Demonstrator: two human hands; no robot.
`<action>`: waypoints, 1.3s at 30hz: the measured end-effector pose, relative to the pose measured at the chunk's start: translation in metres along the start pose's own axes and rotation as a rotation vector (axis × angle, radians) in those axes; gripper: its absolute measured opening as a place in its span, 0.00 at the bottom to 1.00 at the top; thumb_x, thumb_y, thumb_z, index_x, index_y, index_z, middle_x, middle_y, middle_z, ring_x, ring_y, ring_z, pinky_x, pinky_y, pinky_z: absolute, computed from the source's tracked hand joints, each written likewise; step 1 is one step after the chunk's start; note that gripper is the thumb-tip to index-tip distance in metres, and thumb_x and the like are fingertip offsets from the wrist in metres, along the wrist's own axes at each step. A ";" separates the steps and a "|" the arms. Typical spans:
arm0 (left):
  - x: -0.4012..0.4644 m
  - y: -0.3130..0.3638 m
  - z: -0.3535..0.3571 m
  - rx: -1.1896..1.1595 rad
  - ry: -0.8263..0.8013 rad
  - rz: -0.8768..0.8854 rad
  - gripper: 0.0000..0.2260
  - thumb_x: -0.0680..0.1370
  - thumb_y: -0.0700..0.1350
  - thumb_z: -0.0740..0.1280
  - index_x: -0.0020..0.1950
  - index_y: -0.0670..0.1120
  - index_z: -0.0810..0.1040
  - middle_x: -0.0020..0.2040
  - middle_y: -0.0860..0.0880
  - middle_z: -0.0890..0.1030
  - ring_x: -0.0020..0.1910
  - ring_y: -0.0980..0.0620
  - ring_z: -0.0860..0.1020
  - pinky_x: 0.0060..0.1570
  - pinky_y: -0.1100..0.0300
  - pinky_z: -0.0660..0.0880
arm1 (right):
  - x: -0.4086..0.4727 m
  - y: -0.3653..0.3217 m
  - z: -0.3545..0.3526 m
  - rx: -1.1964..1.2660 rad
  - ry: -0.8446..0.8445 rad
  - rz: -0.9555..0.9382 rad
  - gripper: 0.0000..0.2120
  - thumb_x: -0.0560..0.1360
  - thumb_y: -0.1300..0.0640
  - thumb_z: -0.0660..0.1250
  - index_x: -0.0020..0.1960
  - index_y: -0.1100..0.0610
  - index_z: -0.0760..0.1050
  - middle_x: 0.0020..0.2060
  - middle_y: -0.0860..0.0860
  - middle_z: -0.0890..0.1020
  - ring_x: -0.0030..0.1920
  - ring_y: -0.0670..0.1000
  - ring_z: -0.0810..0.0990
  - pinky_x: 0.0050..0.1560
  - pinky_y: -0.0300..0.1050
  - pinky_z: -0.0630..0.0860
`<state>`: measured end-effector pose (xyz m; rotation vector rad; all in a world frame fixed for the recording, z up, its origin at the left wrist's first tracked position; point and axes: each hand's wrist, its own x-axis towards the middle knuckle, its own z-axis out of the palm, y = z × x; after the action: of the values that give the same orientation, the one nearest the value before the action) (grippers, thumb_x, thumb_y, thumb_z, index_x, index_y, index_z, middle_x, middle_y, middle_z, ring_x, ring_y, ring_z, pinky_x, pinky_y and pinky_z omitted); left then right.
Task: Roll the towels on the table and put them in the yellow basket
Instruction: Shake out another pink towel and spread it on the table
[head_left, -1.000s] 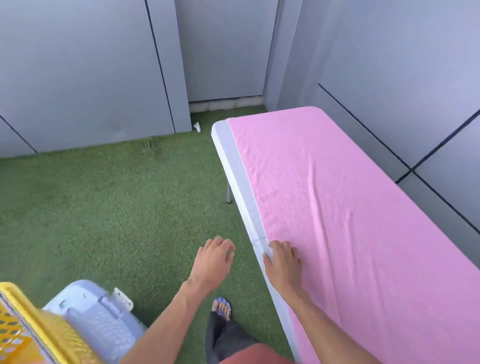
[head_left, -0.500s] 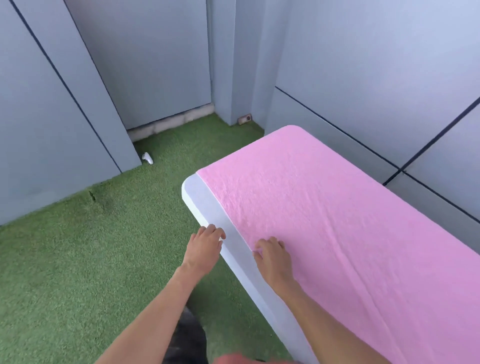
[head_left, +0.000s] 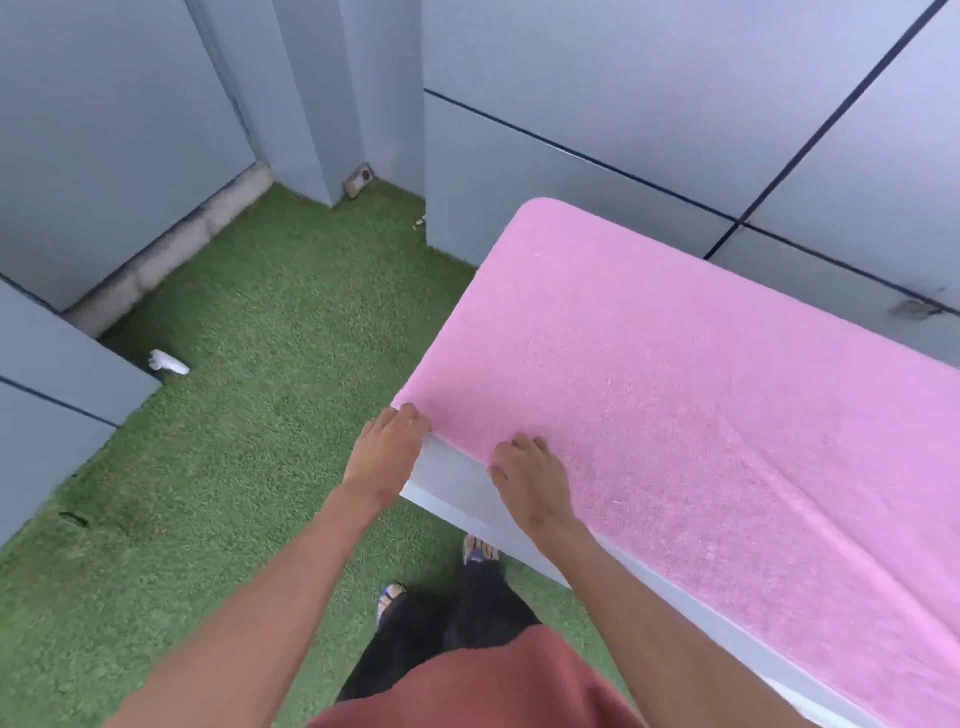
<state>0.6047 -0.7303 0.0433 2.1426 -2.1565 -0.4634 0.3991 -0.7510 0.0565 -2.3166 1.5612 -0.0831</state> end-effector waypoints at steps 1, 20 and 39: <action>0.004 -0.006 -0.001 0.005 0.008 0.023 0.22 0.73 0.34 0.71 0.64 0.50 0.74 0.60 0.51 0.74 0.59 0.49 0.73 0.59 0.52 0.74 | 0.003 -0.003 0.002 -0.012 -0.001 -0.002 0.08 0.79 0.60 0.61 0.43 0.59 0.75 0.44 0.52 0.78 0.47 0.53 0.72 0.43 0.47 0.73; -0.020 -0.066 0.002 0.011 0.034 0.297 0.11 0.72 0.36 0.70 0.49 0.50 0.77 0.47 0.54 0.79 0.46 0.56 0.73 0.51 0.59 0.74 | -0.019 -0.040 0.028 -0.140 -0.115 -0.125 0.10 0.80 0.58 0.53 0.51 0.60 0.72 0.48 0.54 0.75 0.49 0.53 0.69 0.51 0.50 0.71; -0.067 -0.058 0.019 -0.028 0.049 0.158 0.10 0.77 0.49 0.66 0.57 0.51 0.75 0.57 0.51 0.76 0.56 0.51 0.74 0.57 0.52 0.74 | -0.049 -0.037 0.014 0.254 -0.146 -0.027 0.04 0.80 0.54 0.57 0.50 0.52 0.69 0.50 0.46 0.74 0.53 0.48 0.70 0.53 0.45 0.71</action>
<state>0.6574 -0.6604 0.0218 1.9288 -2.2554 -0.4221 0.4158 -0.6903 0.0619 -2.0971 1.3631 -0.1090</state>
